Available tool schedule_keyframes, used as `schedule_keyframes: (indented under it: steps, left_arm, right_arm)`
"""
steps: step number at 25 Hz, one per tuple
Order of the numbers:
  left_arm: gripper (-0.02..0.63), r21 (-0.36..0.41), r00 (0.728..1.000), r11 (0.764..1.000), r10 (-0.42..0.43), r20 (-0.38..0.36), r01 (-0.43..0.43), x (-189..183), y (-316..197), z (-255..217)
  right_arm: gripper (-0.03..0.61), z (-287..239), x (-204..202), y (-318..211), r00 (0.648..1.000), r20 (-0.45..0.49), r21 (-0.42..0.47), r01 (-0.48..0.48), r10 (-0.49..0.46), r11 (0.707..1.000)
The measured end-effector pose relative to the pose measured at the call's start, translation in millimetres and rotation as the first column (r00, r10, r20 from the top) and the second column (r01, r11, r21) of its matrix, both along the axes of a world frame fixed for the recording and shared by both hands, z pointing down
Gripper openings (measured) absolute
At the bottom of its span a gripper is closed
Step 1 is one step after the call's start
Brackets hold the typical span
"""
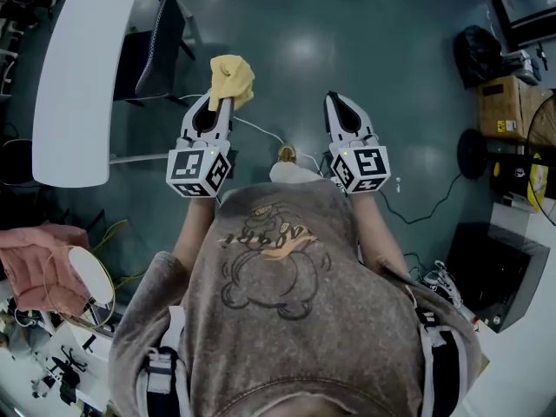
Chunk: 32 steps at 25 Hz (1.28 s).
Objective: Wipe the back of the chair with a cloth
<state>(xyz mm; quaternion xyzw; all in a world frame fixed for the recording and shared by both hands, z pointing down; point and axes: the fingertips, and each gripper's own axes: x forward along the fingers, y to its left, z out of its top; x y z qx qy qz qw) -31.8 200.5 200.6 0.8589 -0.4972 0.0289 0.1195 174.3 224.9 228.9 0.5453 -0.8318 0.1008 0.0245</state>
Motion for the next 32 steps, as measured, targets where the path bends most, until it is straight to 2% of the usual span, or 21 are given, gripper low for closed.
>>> schedule_keyframes:
  steps: [7,15,20,25,32]
  left_arm:
    - [0.061,0.006,0.998,0.998,-0.055,-0.03,0.055,33,-54,-6]
    - [0.061,-0.006,0.995,0.995,-0.097,-0.029,0.097,21,-107,1]
    - [0.061,-0.015,0.992,0.993,-0.12,-0.032,0.119,21,-158,13]
    - [0.061,-0.012,0.984,0.985,-0.173,-0.052,0.172,6,-222,9]
    - [0.061,0.019,0.952,0.954,-0.297,-0.077,0.299,-39,-292,-2]
  right_arm:
    - [0.026,-4,37,-65,0.999,0.001,0.023,0.041,-0.041,0.999]
    - [0.026,4,32,-126,0.998,0.016,0.009,0.067,-0.067,0.998]
    - [0.026,9,31,-181,0.996,0.008,0.002,0.094,-0.094,0.996]
    - [0.026,3,8,-258,0.985,-0.003,-0.003,0.174,-0.175,0.985]
    - [0.026,-9,-58,-360,0.934,-0.02,0.011,0.357,-0.356,0.934]
